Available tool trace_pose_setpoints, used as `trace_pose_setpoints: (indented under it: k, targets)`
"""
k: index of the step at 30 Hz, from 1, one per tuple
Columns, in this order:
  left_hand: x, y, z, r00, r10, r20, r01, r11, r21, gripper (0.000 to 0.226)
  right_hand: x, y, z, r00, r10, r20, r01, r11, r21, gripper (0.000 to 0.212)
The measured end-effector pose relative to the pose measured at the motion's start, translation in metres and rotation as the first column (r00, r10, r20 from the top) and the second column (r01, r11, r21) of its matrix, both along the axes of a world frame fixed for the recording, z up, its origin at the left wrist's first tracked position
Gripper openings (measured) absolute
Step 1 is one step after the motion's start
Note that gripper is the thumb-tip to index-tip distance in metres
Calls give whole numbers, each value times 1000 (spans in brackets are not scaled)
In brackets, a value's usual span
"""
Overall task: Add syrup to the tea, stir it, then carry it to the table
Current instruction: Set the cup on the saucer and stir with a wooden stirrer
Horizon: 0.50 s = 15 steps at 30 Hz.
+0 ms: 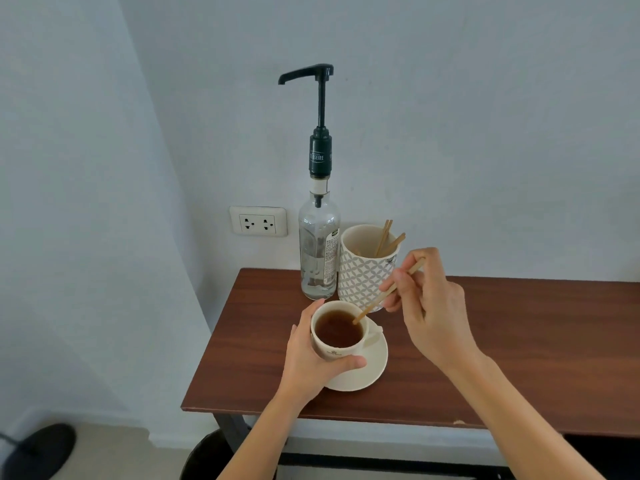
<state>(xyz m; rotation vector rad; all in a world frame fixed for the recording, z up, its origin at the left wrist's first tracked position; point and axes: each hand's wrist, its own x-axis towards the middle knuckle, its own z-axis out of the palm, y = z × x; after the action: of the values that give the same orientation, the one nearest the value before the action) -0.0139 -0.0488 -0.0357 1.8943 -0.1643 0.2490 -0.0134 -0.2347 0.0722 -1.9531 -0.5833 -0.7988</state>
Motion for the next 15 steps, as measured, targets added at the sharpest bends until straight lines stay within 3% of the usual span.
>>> trace_pose_setpoints:
  k: [5,6,8,12,15]
  targets:
    - [0,-1,3,997,-5,-78,5,1000,9,103,7,-5,-2,998,-62,-35,62,998,5,13]
    - [-2,0,5,996,-10,-90,12,1000,23,103,7,-5,-2,994,-93,-62,95,995,40,13]
    - [-6,5,9,995,-33,-97,36,999,39,102,7,-5,4,983,-110,-148,145,956,257,16]
    - [-18,43,7,1000,-1,-23,-1,999,-48,92,5,-4,20,940,130,-315,160,647,745,22]
    - [-20,106,5,972,227,66,-216,965,-147,61,-6,23,21,897,298,-327,171,448,878,23]
